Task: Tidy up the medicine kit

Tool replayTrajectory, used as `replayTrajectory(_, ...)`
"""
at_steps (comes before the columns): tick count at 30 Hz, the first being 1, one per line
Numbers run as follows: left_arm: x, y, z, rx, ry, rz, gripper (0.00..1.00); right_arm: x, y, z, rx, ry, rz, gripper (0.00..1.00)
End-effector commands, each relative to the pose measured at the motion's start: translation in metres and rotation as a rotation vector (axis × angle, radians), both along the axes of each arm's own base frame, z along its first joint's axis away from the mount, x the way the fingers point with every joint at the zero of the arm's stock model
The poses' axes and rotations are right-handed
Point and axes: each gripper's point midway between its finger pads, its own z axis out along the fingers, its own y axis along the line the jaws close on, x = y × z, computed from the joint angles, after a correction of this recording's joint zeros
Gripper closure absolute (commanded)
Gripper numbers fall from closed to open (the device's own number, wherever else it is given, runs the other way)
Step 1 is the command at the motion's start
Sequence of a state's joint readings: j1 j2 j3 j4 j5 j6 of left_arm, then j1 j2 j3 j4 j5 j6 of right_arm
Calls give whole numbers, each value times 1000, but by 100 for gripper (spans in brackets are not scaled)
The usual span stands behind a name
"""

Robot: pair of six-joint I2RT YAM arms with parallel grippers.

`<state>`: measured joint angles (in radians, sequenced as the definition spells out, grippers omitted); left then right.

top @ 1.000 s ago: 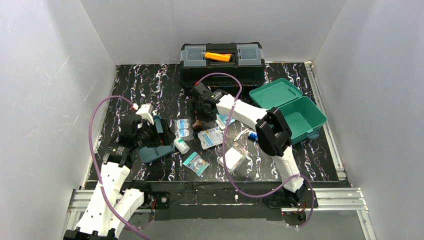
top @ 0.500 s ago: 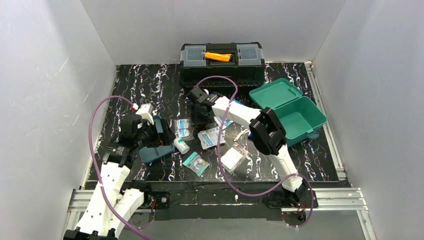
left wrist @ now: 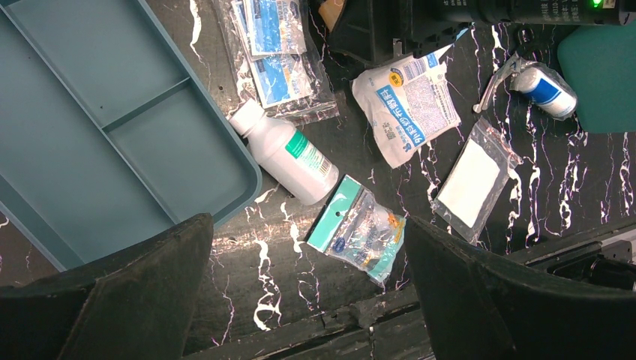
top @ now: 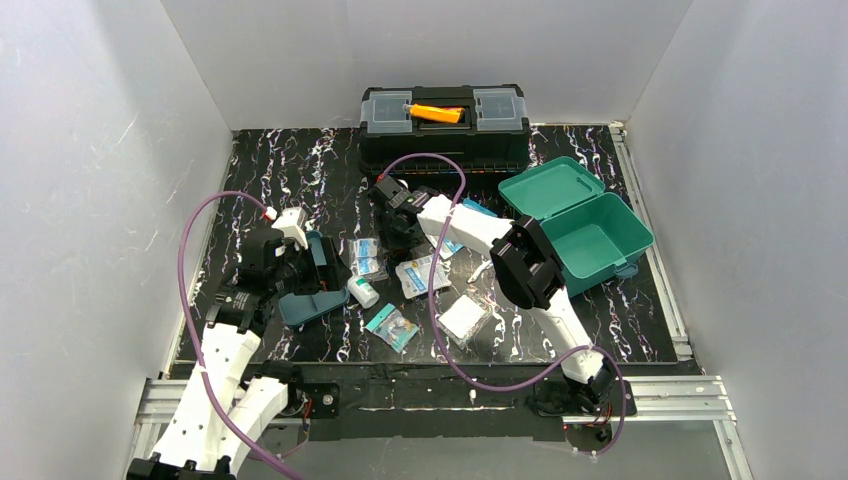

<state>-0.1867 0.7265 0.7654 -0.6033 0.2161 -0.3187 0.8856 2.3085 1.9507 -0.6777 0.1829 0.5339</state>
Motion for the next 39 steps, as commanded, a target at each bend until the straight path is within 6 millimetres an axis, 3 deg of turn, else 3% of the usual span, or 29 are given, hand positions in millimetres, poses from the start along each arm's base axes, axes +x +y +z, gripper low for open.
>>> replayTrajectory(1,0,1,0,3,6,7,0,14,7,17,2,-86,45,46)
replayTrajectory(10,0,1,-1,4,9,8,1,9,15,30,27,-122,107,85)
replayTrajectory(16,0,1,-1,4,13,6,0,1,20,70,93,-187,122,91)
replayTrajectory(20,0,1,-3,5,18,4,1,-4,10,99,112,-228,115,91)
replayTrajectory(28,0,1,-3,7,18,6,1,-26,-44,144,80,-309,99,92)
replayTrajectory(39,0,1,-5,7,30,3,0,-63,-157,187,-10,-373,35,92)
